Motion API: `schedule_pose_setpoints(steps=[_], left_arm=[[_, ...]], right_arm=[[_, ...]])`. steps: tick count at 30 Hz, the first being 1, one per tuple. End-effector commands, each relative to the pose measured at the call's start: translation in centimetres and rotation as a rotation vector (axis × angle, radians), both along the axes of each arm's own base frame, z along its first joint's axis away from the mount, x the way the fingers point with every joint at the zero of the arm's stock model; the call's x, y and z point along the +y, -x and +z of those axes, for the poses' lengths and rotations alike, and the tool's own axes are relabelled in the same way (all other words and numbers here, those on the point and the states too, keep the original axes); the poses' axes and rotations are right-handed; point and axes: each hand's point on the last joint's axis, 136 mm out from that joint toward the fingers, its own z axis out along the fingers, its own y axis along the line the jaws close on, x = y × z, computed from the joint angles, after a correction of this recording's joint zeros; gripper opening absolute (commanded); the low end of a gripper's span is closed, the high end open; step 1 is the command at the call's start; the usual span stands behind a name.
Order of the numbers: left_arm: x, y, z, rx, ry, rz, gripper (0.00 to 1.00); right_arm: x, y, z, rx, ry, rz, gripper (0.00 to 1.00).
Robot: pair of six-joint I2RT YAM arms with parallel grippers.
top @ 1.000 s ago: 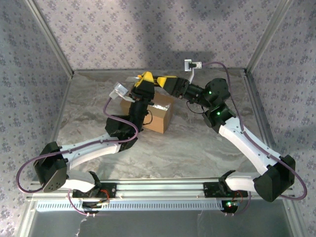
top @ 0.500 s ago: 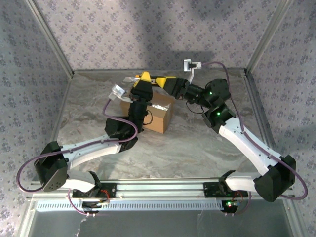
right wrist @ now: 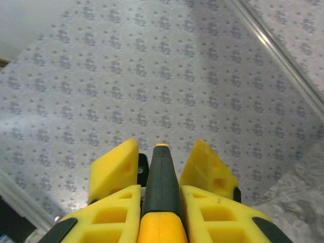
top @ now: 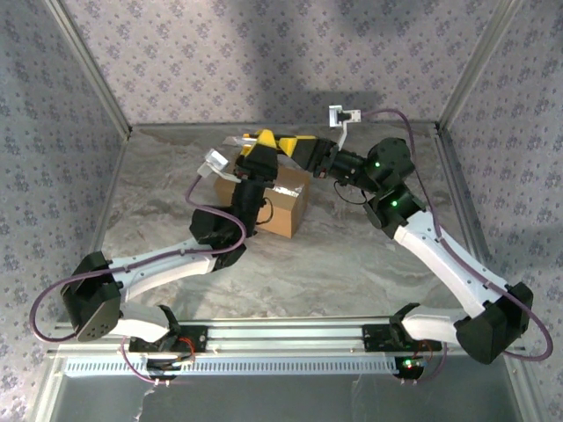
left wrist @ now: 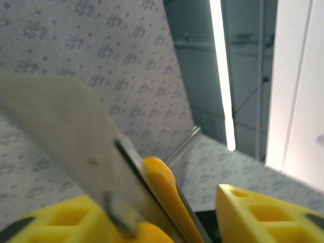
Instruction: Unpack the express box
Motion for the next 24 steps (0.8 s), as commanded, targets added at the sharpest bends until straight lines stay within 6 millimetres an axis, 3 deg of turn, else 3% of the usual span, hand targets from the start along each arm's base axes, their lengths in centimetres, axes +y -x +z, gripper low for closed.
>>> schedule_pose_setpoints(steps=[1, 7, 24], left_arm=[[-0.2, -0.1, -0.6, 0.039, -0.051, -0.005, 0.63], [-0.6, -0.1, -1.4, 0.082, -0.115, -0.03, 0.71], [-0.2, 0.1, -3.2, 0.152, -0.193, -0.036, 0.74]], right_arm=[[-0.8, 0.1, 1.6, -0.053, 0.011, -0.067, 0.0], [-1.0, -0.5, 1.2, -0.055, 0.043, -0.118, 0.0], [-1.1, -1.2, 1.1, -0.049, 0.039, -0.149, 0.0]])
